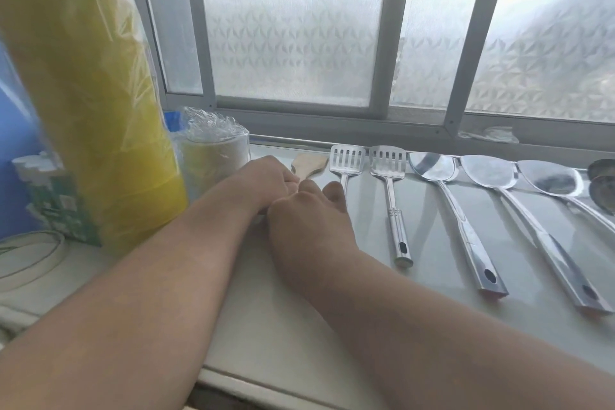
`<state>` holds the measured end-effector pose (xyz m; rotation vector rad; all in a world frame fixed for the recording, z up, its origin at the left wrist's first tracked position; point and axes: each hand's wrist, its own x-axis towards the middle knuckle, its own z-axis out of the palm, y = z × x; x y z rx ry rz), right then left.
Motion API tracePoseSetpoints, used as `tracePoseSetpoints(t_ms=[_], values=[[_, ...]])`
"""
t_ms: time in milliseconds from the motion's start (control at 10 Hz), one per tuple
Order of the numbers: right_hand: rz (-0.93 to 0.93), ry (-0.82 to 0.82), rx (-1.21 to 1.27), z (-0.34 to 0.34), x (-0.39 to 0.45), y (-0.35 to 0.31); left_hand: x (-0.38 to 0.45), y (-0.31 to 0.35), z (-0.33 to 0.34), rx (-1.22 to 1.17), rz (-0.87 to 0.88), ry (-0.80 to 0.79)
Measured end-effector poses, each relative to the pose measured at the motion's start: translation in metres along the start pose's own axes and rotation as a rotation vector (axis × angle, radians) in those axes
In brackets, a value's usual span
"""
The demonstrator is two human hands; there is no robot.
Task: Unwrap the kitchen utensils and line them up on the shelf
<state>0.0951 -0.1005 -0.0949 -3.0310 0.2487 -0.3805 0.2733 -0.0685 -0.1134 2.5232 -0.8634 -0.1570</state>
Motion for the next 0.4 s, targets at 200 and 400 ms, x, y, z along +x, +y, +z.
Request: tracePoseSetpoints(t_ms=[200,400], values=[[0.040,0.108,-0.026,0.015,0.002,0.009,-0.015,0.006,-0.002,-0.245,0.043,0.150],[0.081,0.183,0.050,-0.004,-0.034,0.015,-0.059,0.020,-0.020,-0.325,0.166,0.264]])
